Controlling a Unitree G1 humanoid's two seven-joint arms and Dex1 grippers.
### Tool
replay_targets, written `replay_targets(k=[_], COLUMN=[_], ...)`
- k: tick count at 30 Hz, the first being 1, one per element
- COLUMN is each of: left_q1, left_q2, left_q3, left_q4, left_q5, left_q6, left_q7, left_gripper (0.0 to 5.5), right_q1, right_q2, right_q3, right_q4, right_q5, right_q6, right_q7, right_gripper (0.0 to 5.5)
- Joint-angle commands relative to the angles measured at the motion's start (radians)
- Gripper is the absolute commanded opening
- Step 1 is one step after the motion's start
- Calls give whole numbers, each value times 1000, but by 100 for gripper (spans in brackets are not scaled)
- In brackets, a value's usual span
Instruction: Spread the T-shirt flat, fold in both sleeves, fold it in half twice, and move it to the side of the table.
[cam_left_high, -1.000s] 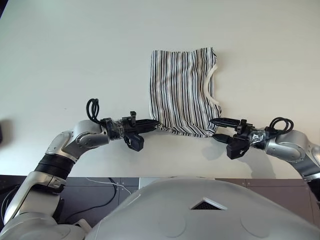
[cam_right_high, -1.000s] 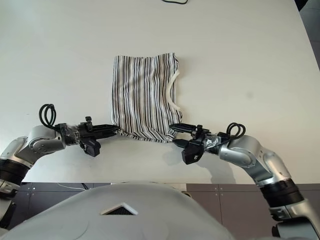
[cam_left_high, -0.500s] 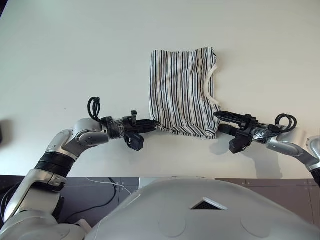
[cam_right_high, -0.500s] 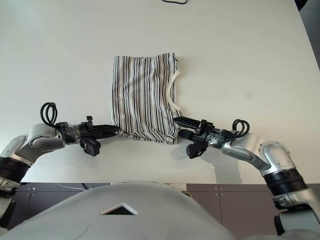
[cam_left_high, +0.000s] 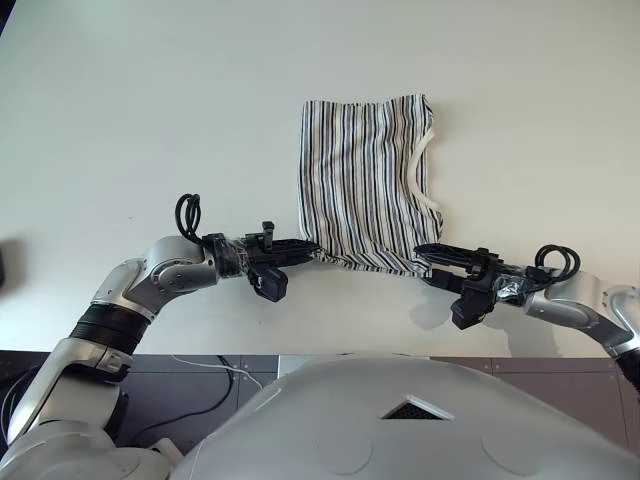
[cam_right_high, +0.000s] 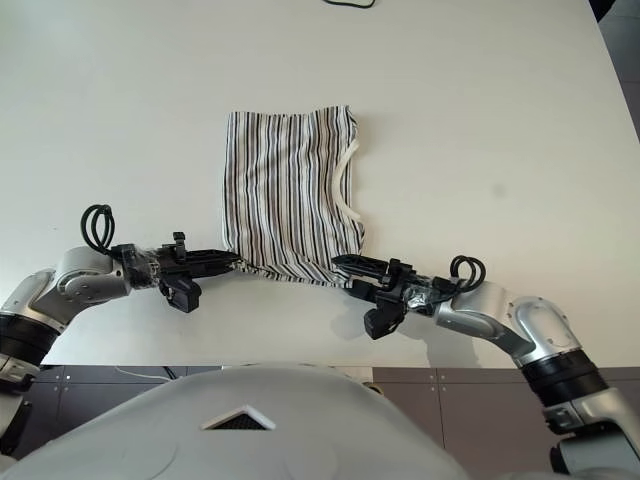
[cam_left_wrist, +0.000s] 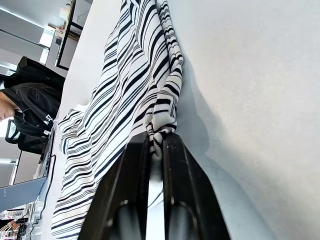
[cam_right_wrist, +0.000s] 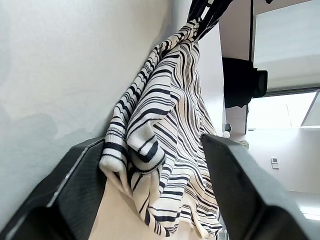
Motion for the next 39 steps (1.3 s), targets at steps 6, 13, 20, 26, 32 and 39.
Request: replay_targets(k=[6,13,20,26,32,39], left_q1=[7,4,-5,47,165,335], left_q2=[11,16,39,115,246,296], left_q3=[-35,-41,-39,-6,51,236], left_q4=[56,54,50,-122,-427,-712], left_q5=[26,-8,-69,-297,-678,-965], left_q6=[3,-6,-15,61,348,604], left_q7=[-50,-65,-110,-191,-307,-299], left_gripper=[17,17,17,15,15,15], right_q1=[-7,-22,-31,-1,120,247], right_q2=[1,-2,0,-55,-153,-245], right_q3=[59,66,49,-17,-179,-542], right_q4=[80,90,69,-86,-363,-635], right_q5=[-21,42,135,423,715,1079], right_q6=[49,63,95,204,372,613], right_q7=[130,177,253,407,525,638], right_gripper=[186,74,10,10,10,10])
